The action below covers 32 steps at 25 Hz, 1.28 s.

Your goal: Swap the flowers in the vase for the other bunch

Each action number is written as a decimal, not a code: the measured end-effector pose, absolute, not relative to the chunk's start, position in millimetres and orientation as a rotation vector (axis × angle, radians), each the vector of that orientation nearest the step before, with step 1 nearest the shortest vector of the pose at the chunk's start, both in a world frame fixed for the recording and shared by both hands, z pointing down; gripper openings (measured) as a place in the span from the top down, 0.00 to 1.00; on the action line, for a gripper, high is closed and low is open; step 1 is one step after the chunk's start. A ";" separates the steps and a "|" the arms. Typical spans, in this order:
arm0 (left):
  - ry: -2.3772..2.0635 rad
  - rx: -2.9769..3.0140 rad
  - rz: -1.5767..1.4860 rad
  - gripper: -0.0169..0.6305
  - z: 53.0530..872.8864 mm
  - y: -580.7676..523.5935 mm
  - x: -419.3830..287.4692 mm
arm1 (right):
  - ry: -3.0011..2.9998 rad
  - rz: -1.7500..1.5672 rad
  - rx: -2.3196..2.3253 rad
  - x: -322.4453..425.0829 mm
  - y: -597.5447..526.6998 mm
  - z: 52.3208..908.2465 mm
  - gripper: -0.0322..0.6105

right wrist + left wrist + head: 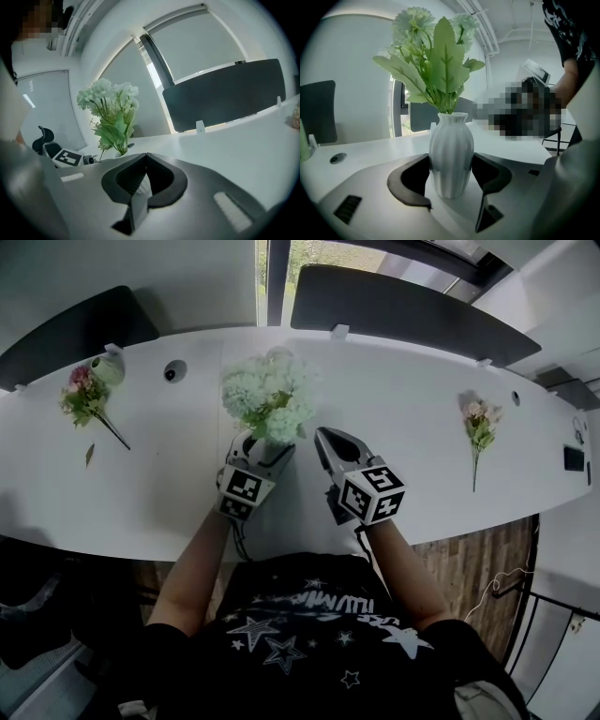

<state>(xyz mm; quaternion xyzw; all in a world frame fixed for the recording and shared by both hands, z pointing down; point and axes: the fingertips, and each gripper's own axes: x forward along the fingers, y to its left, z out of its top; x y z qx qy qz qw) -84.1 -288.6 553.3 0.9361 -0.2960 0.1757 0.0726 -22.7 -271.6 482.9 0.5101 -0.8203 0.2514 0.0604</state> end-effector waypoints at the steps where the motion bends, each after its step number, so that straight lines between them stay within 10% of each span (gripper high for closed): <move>1: -0.892 2.814 0.526 0.53 553.3 -289.0 -84.5 | -2.488 0.762 1.529 -24.5 -271.7 483.8 0.95; 8: -0.882 2.825 0.509 0.53 552.4 -289.4 -84.3 | -2.696 0.708 1.347 -48.8 -269.1 468.7 0.94; 13: -0.881 2.828 0.510 0.53 553.0 -289.4 -84.7 | -2.757 0.636 1.206 -65.9 -274.6 466.6 0.70; 20: -0.877 2.828 0.490 0.53 552.5 -289.5 -84.3 | -2.783 0.632 1.031 -87.4 -284.7 473.0 0.64; 32: -0.863 2.842 0.470 0.53 548.9 -289.3 -82.2 | -2.806 0.563 0.991 -98.6 -300.0 468.4 0.73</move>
